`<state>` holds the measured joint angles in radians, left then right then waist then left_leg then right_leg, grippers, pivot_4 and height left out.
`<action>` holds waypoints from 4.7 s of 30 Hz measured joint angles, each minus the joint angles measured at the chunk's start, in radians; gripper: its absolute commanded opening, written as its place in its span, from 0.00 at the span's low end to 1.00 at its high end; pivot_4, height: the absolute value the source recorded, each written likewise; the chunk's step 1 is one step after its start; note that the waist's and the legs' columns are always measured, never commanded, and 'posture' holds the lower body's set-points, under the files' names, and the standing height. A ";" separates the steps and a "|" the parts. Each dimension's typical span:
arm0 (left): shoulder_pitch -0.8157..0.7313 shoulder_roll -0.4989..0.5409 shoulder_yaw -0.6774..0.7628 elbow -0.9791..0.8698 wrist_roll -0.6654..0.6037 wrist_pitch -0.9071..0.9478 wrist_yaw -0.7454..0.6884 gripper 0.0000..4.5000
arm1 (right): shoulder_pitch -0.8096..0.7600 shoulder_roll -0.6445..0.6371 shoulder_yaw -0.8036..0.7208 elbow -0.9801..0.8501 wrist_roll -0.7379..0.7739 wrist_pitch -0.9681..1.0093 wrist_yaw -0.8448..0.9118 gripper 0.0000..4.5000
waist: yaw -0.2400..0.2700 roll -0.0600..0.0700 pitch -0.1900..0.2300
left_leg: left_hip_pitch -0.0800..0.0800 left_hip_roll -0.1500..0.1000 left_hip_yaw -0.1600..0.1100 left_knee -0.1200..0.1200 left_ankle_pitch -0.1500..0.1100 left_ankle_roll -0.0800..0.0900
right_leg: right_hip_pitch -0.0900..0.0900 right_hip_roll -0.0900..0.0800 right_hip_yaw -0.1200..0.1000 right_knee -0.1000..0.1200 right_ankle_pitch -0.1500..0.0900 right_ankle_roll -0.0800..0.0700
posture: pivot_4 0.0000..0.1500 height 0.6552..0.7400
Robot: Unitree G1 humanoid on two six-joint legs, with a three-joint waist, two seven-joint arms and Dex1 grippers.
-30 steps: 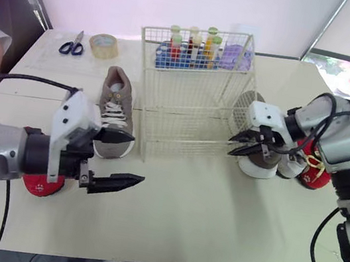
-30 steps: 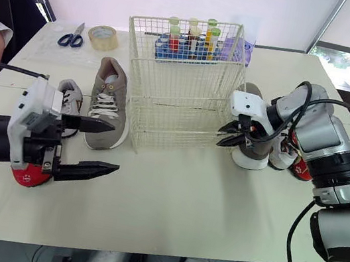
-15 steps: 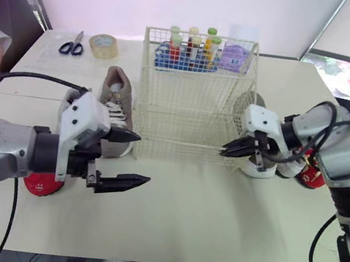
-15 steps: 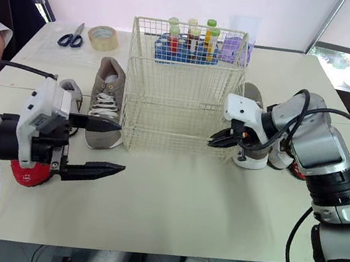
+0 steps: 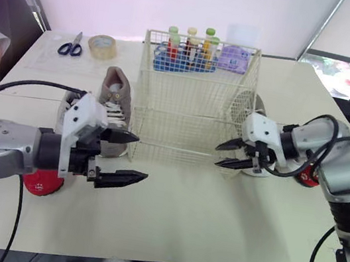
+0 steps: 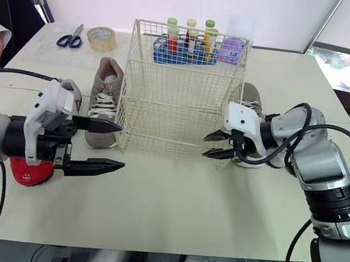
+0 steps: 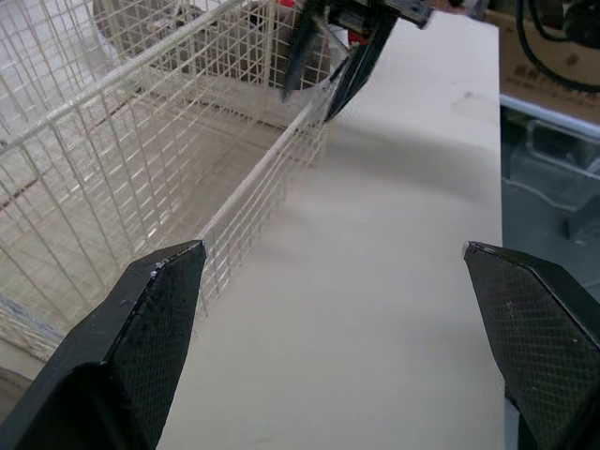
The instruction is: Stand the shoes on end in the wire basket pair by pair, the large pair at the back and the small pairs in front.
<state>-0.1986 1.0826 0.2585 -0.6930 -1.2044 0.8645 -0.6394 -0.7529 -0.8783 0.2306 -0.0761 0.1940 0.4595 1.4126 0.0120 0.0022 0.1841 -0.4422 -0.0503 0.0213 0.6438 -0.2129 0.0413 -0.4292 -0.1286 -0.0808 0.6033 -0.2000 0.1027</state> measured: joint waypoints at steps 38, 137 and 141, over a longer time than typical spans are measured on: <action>-0.083 -0.325 -0.202 0.084 0.060 0.035 0.014 1.00 | 0.625 0.405 -0.644 -0.353 0.238 0.297 -1.008 0.96 | 0.025 0.000 -0.002 | 0.001 0.009 0.002 0.004 -0.002 0.000 | 0.001 0.006 0.003 -0.001 0.003 -0.006 | 1.00 1.00; -0.734 -0.778 0.417 0.625 -0.065 0.101 0.179 0.15 | -0.034 0.648 -0.644 -0.089 0.955 0.195 -1.036 0.99 | -0.025 -0.012 0.014 | -0.001 0.011 0.006 0.004 0.004 -0.005 | -0.009 0.009 0.011 0.014 0.010 -0.002 | 1.00 1.00; -0.730 -0.864 0.387 0.595 -0.076 -0.020 0.246 0.15 | -0.106 0.716 -0.551 -0.103 0.957 0.177 -1.053 0.99 | -0.024 -0.012 0.014 | 0.000 0.012 0.008 0.005 0.004 -0.004 | -0.010 0.011 0.012 0.016 0.010 -0.002 | 1.00 1.00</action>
<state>-0.9282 0.2190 0.6453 -0.0975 -1.2807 0.8447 -0.3932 -0.8594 -0.1628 -0.3209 -0.1795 1.1514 0.6365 0.3596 -0.0122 -0.0094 0.1984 -0.4425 -0.0386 0.0289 0.6484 -0.2085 0.0374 -0.4390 -0.1179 -0.0683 0.6189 -0.1896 0.1006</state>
